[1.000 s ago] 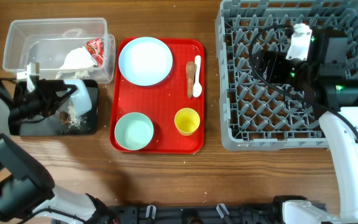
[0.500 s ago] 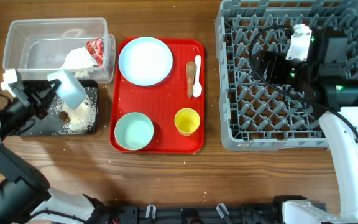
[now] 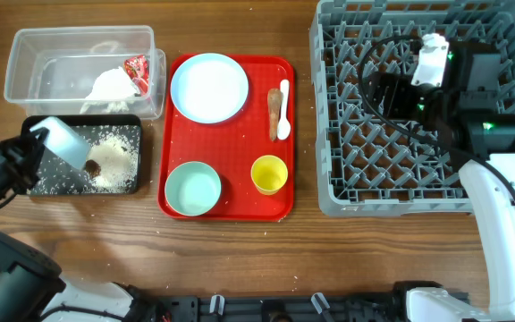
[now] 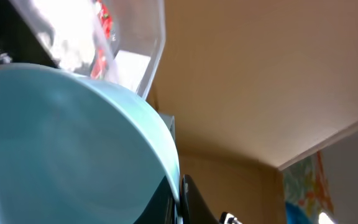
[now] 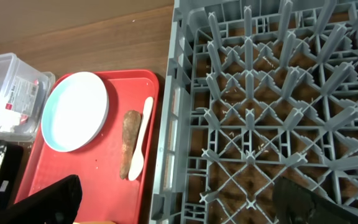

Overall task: Sort waste into correct bins and load items into the dishwasher rack
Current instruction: 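Tip the rice bowl over the black tray to pour out the rice, then carry the empty bowl back and set it on the red tray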

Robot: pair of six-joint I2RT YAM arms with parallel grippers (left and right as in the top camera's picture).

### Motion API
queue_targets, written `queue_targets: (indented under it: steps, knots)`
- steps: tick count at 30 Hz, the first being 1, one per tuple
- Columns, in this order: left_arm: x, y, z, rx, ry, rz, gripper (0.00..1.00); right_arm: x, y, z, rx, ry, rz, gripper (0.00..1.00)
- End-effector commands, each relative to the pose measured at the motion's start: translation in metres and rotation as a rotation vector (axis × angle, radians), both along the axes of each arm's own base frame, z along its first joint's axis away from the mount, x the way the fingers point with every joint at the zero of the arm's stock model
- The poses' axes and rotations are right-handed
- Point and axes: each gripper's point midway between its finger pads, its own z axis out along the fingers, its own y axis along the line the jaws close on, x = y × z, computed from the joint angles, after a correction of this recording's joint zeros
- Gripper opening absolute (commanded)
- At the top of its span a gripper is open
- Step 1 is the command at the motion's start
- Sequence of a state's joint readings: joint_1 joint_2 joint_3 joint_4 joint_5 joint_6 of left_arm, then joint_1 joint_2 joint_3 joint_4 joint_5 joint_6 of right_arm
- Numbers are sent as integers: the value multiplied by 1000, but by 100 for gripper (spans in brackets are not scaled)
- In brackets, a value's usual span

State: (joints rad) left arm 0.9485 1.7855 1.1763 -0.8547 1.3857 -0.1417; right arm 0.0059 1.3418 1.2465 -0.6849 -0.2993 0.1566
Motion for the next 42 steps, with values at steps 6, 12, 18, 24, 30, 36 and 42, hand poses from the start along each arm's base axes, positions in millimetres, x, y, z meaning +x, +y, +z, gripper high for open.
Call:
queue_targets:
  steps: [6,12,18,24,30,36,42]
  knots:
    - [23,-105,17,100,-26,-295,4,7,3,10,10,-32,9,100]
    - [46,-239,19,438,4,-558,4,7,3,10,20,-28,-1,100]
    - [41,-278,-60,1096,242,-578,4,7,3,10,28,-24,-9,100]
    - [49,-284,-114,1328,324,-597,4,7,3,10,26,-25,-8,100]
    - [40,-281,-142,1334,409,-655,32,7,3,9,24,-23,-7,100]
    - [50,-313,-92,1193,286,-693,48,7,3,9,24,-23,-7,100]
    - [25,-351,-66,1045,145,-893,54,6,3,9,25,-22,-7,100]
